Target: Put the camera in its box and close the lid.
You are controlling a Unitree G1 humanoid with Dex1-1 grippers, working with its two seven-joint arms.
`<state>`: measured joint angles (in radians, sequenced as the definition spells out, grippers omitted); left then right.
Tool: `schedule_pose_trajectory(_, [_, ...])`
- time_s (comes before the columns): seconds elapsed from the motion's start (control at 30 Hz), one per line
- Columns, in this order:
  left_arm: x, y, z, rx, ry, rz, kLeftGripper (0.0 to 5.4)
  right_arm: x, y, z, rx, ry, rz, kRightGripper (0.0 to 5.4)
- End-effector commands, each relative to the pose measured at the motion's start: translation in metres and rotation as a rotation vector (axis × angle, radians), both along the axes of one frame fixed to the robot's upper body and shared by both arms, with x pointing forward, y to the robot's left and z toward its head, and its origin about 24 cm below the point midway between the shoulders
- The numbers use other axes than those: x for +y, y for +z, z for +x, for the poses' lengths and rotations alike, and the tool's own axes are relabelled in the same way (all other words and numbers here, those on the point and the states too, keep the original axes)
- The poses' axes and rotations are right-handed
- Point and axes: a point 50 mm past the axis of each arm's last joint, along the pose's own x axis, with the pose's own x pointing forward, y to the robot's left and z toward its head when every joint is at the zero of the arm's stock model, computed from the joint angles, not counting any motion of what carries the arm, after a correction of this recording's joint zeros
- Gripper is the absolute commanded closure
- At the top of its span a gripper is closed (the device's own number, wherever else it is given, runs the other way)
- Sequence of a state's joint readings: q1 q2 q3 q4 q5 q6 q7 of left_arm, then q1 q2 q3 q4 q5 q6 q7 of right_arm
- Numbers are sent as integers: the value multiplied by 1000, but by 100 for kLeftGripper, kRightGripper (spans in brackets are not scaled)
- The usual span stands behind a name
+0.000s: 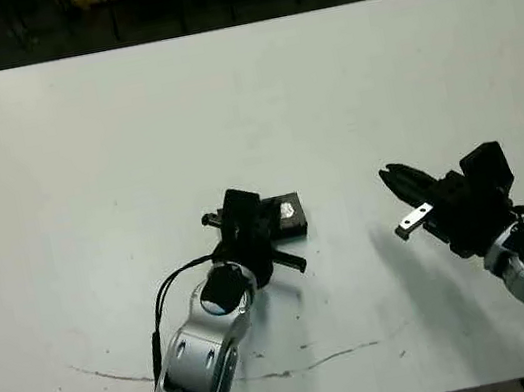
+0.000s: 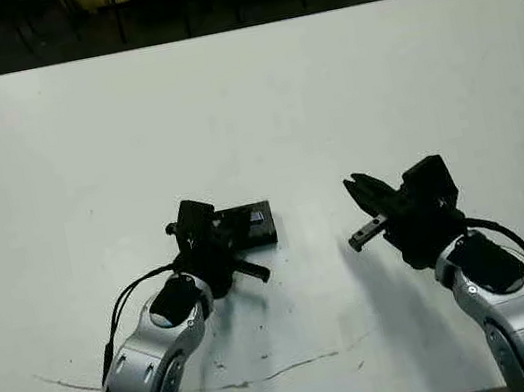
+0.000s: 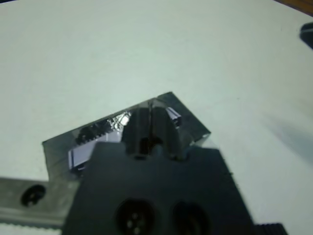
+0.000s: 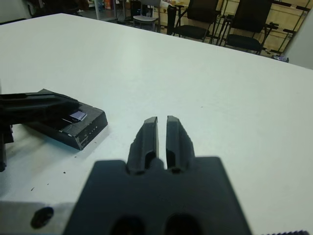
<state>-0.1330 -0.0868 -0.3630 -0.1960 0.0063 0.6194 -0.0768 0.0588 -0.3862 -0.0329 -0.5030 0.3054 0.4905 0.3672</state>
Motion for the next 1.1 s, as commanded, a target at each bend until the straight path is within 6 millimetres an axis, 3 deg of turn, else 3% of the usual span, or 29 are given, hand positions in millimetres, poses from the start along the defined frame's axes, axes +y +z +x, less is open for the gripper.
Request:
schedule_pose_trajectory(0.03, [17, -40, -9, 195, 68, 103, 539, -5, -4, -2, 32, -10, 8, 540])
schedule_pose_trajectory(0.23, [33, -54, -11, 302, 127, 132, 539, -6, -5, -2, 31, 2, 18, 540])
schedule_pose_trajectory(0.37, [39, -49, -13, 288, 111, 82, 539, -5, -5, -3, 30, -1, 10, 540])
schedule_pose_trajectory(0.5, [46, -15, -17, 66, 61, -107, 539, -3, -6, -5, 34, -8, 36, 540])
schedule_pose_trajectory(0.67, [72, 45, -21, -347, -5, -115, 539, 0, -3, -7, 4, -37, 66, 540])
schedule_pose_trajectory(0.83, [106, 82, -25, -631, 135, -131, 539, 5, 0, -7, -39, -70, 87, 540])
schedule_pose_trajectory(0.93, [124, 86, -25, -703, 255, -121, 539, 7, 0, -7, -44, -81, 101, 540])
schedule_pose_trajectory(1.1, [135, 61, -22, -630, 359, -110, 539, 12, 1, -7, -51, -91, 100, 540])
